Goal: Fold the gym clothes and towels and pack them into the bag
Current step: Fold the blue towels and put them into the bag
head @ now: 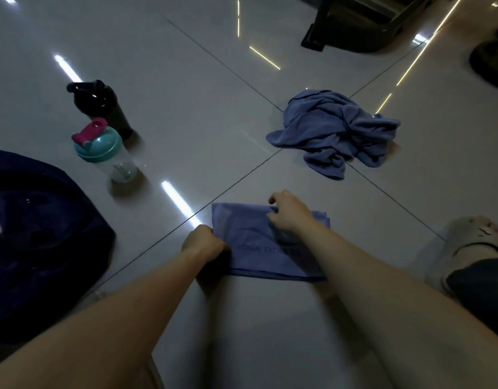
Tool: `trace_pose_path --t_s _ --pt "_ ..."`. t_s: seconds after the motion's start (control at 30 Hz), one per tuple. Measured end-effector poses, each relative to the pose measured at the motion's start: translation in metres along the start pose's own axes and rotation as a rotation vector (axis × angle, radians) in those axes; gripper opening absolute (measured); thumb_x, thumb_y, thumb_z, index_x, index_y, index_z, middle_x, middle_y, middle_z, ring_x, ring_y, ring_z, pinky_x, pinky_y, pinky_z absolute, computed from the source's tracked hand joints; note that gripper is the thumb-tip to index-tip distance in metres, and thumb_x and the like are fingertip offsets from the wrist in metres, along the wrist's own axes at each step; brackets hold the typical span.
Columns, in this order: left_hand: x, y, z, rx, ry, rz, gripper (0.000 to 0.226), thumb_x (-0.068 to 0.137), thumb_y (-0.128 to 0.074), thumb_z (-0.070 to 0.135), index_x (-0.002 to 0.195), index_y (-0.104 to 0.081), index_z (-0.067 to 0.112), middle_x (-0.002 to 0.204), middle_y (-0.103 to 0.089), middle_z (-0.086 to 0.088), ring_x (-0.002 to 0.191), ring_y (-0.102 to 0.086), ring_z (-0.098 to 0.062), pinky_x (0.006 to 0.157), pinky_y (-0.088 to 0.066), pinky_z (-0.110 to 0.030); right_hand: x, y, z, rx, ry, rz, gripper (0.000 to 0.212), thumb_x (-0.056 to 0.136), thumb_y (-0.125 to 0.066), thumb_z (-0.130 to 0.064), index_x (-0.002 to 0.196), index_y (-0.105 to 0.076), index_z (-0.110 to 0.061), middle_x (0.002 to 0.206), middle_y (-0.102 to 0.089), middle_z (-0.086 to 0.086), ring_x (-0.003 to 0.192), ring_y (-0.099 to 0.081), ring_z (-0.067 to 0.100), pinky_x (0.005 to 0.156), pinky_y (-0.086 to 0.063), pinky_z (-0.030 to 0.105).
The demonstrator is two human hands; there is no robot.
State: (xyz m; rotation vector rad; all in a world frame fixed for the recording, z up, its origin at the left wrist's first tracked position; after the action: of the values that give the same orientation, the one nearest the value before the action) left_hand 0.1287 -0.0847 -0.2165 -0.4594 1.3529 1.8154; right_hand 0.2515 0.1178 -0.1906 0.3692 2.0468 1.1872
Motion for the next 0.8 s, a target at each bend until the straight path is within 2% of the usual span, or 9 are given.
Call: trace_pose_path --t_s 0.1,0.17,0.23,0.4,0.5,0.57,0.6,0.7,0.8 --pt "-0.010 -0.001 -0.020 -0.225 0.113 -0.042 0.035 0.073 -0.084 0.021 0.095 -0.065 0.002 0.083 -0.072 -0.016 0.069 -0.069 -0.027 0.059 -0.058 -0.034 0.017 -0.009 -0.036 -0.014 0.053 -0.078 0.045 0.093 -0.057 -0.023 0.137 -0.048 -0.015 0.137 -0.046 0.011 0.116 -0.052 0.032 0.097 -0.047 0.045" --pt "-0.021 -0.011 -0.035 -0.396 0.234 -0.182 0.031 0.078 -0.084 0.010 0.096 -0.065 -0.005 0.071 -0.071 -0.017 0.053 -0.066 -0.026 0.045 -0.052 -0.028 0.030 -0.016 -0.065 -0.019 0.109 -0.121 0.053 0.088 -0.062 -0.025 0.138 -0.048 -0.015 0.137 -0.049 0.011 0.118 -0.053 0.033 0.097 -0.048 0.045" --pt "-0.027 -0.018 -0.042 -0.458 0.261 -0.294 0.018 0.083 -0.079 0.004 0.091 -0.065 -0.005 0.063 -0.068 -0.016 0.045 -0.063 -0.023 0.044 -0.049 -0.026 0.039 -0.022 -0.093 -0.017 0.156 -0.177 0.056 0.084 -0.065 -0.026 0.136 -0.050 -0.015 0.134 -0.053 0.011 0.118 -0.055 0.033 0.098 -0.049 0.044" --pt "-0.022 0.006 -0.039 -0.449 0.172 -0.217 0.013 0.081 -0.072 0.004 0.090 -0.066 -0.002 0.059 -0.067 -0.015 0.041 -0.060 -0.021 0.042 -0.044 -0.021 0.048 -0.024 -0.124 -0.105 0.152 -0.274 0.020 0.083 -0.063 -0.021 0.098 -0.059 -0.009 0.094 -0.060 0.012 0.093 -0.063 0.033 0.073 -0.045 0.032" --pt "-0.022 0.034 -0.025 -0.636 0.078 -0.118 0.005 0.084 -0.063 0.003 0.087 -0.065 0.000 0.065 -0.066 -0.015 0.049 -0.065 -0.026 0.041 -0.048 -0.024 0.054 0.002 -0.111 0.190 0.110 -0.286 0.020 0.078 -0.071 -0.014 0.093 -0.069 -0.002 0.085 -0.066 0.013 0.084 -0.066 0.030 0.062 -0.047 0.028" --pt "-0.020 0.058 -0.013 -0.746 -0.050 -0.045 0.014 0.075 -0.066 0.009 0.087 -0.069 0.002 0.070 -0.067 -0.012 0.067 -0.067 -0.026 0.064 -0.058 -0.034 0.050 0.035 -0.097 0.398 0.098 -0.308 0.017 0.075 -0.076 -0.006 0.091 -0.074 -0.001 0.084 -0.071 0.012 0.081 -0.068 0.028 0.064 -0.051 0.029" --pt "-0.022 0.070 -0.005 -0.784 -0.113 -0.017 0.023 0.067 -0.066 0.012 0.088 -0.069 0.003 0.074 -0.066 -0.012 0.074 -0.065 -0.026 0.071 -0.057 -0.035 0.047 0.052 -0.091 0.474 0.104 -0.309 0.017 0.073 -0.079 -0.005 0.088 -0.075 -0.001 0.086 -0.073 0.013 0.082 -0.069 0.028 0.067 -0.054 0.032" --pt "-0.032 0.110 0.030 -0.882 -0.275 0.048 0.032 0.062 -0.067 0.006 0.094 -0.068 0.003 0.081 -0.061 -0.014 0.072 -0.060 -0.025 0.063 -0.055 -0.026 0.029 0.109 -0.072 0.609 0.125 -0.211 0.033 0.068 -0.086 -0.012 0.095 -0.072 0.000 0.086 -0.069 0.015 0.082 -0.066 0.028 0.072 -0.053 0.040" --pt "-0.060 0.151 0.079 -0.894 -0.470 0.122 0.026 0.068 -0.070 -0.004 0.092 -0.068 0.007 0.077 -0.066 -0.007 0.067 -0.063 -0.017 0.057 -0.056 -0.022 0.001 0.165 -0.055 0.801 0.174 0.027 0.013 0.082 -0.078 -0.004 0.093 -0.071 -0.005 0.078 -0.065 0.008 0.078 -0.064 0.021 0.071 -0.051 0.034"
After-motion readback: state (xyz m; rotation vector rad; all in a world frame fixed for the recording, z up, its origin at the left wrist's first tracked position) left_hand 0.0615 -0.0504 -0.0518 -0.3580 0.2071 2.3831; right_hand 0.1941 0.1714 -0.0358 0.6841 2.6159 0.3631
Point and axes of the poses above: each hand's wrist, its own x-axis towards the middle knuckle, its own y-axis out of the back of the hand, z = x × y, the point moved 4 cm from there along x, towards the middle knuckle
